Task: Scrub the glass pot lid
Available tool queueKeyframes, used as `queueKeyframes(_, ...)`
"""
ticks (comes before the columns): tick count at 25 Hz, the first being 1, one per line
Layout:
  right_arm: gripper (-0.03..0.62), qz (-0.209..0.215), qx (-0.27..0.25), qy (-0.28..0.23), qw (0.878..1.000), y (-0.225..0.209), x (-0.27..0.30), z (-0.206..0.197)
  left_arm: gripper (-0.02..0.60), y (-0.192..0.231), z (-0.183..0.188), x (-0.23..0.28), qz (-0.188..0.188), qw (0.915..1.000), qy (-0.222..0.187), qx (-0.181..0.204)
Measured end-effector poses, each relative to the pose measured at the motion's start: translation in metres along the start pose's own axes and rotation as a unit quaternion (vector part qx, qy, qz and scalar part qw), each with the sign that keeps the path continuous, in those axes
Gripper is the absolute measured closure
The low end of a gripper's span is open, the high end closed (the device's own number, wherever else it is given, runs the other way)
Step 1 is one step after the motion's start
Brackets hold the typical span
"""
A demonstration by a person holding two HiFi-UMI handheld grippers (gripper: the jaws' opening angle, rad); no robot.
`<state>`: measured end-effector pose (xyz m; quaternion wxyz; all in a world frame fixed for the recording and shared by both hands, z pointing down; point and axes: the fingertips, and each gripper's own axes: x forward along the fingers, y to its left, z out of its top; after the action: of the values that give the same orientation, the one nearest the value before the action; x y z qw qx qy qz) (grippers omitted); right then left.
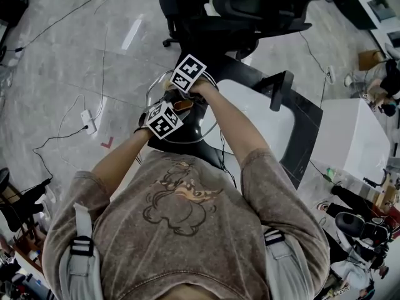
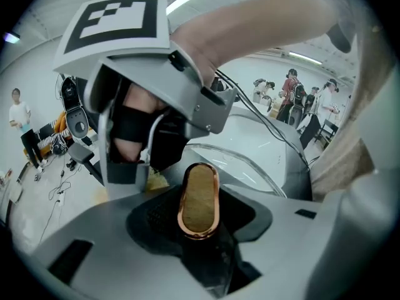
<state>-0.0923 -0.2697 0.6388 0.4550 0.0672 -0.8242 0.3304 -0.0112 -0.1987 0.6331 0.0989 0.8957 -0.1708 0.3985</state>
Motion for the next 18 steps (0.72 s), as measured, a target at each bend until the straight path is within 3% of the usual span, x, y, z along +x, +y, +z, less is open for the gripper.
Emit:
queueKeyframes(9, 0.556, 0.012, -0.009, -0.002, 1.000, 0.005, 0.009, 0.011, 0.394, 0.000, 0.000, 0.000, -0.006, 1.0000, -0.002, -0.005)
queueKeyframes(18, 0.556, -0.011, -0.016, -0.013, 1.000, 0.005, 0.022, 0.028, 0.396, -0.001, 0.000, 0.001, -0.007, 0.9999, -0.004, -0.011)
